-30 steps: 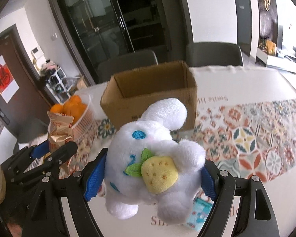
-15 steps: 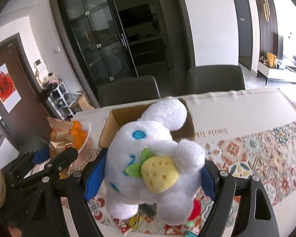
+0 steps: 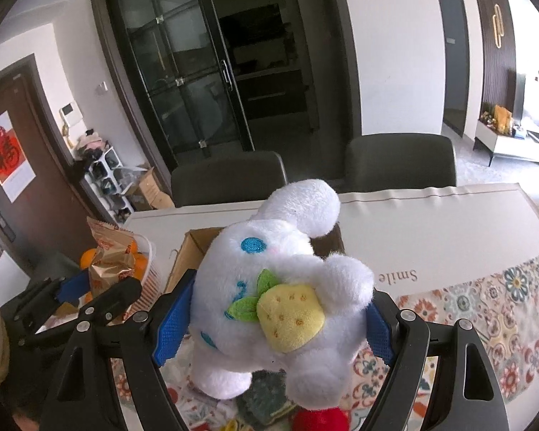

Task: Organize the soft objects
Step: 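Carry both items over the cardboard box and open both tools to drop them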

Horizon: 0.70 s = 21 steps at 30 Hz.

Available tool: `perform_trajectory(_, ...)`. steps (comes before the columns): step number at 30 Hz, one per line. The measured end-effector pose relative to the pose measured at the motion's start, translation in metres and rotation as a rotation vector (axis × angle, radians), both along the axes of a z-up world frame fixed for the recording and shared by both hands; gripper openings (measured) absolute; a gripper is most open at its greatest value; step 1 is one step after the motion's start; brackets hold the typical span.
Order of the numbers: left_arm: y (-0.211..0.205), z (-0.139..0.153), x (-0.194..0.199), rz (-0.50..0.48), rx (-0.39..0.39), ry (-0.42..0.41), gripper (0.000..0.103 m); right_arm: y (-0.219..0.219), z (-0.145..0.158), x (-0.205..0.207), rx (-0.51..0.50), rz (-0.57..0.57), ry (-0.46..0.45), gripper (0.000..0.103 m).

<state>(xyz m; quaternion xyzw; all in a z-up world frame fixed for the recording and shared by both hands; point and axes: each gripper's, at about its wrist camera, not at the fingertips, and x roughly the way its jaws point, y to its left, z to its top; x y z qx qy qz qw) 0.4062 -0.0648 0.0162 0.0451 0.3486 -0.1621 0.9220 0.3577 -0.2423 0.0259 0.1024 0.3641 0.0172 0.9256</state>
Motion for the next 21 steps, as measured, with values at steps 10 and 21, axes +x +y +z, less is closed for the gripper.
perform_trajectory(10, -0.01, -0.023, 0.056, 0.0, 0.011, 0.117, 0.046, -0.006, -0.029, 0.071, 0.038, 0.071, 0.145, 0.082)
perform_trajectory(21, -0.016, -0.055, 0.083, 0.005, -0.002, 0.244, 0.063, -0.008, -0.065, 0.109, 0.099, 0.123, 0.247, 0.086)
